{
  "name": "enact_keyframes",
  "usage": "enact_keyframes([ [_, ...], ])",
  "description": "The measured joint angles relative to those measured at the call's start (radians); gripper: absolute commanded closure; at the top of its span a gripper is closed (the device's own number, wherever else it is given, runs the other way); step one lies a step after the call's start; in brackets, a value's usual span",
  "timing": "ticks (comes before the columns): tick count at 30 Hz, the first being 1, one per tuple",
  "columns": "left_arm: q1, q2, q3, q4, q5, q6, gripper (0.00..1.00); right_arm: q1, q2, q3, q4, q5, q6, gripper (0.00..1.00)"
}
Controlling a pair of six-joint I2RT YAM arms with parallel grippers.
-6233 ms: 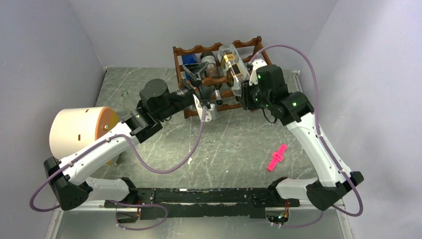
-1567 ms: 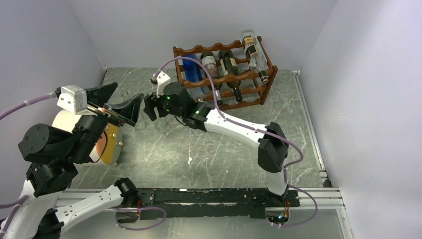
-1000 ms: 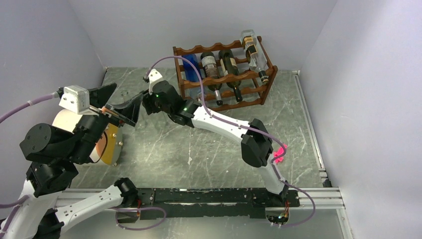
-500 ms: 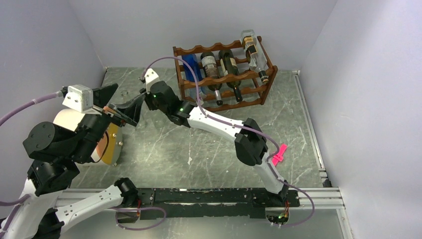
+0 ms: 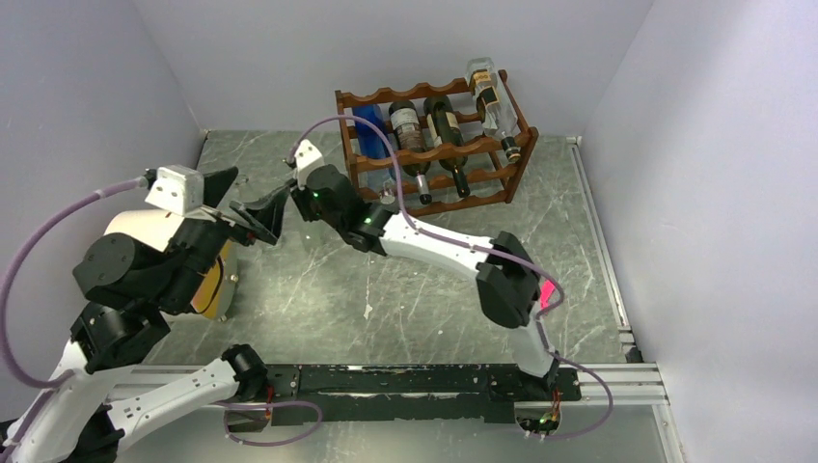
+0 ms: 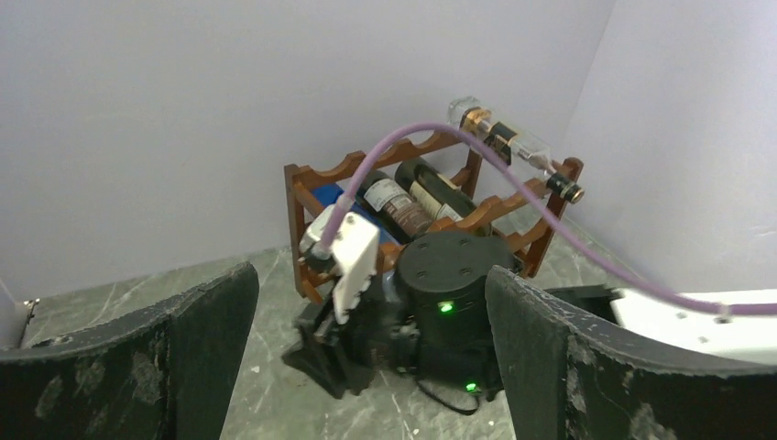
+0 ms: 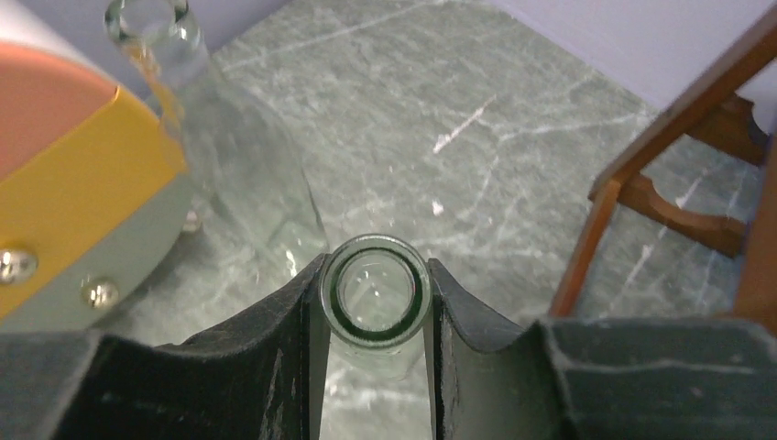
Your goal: Put the wine bottle on the wine rack
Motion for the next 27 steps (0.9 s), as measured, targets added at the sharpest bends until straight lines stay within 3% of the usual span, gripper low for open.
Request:
enact_keyframes([
  [9,0.0,0.005,-0.104,0.031,-0.003,-0.009,0.02,-0.025,-0.394,-0.378,-0.005,-0.066,0.04,1.0],
  [17,0.0,0.044,-0.223,0.074,0.035,-0.054,0.01,-0.064,-0.679,-0.549,-0.005,-0.072,0.077,1.0],
  [22,0.0,0.098,-0.344,0.132,0.119,-0.072,0.01,-0.075,-0.799,-0.602,-0.051,-0.045,0.092,1.0],
  [27,0.001,0.169,-0.494,0.249,0.304,-0.052,0.0,-0.077,-0.884,-0.618,-0.113,-0.018,0.1,1.0],
])
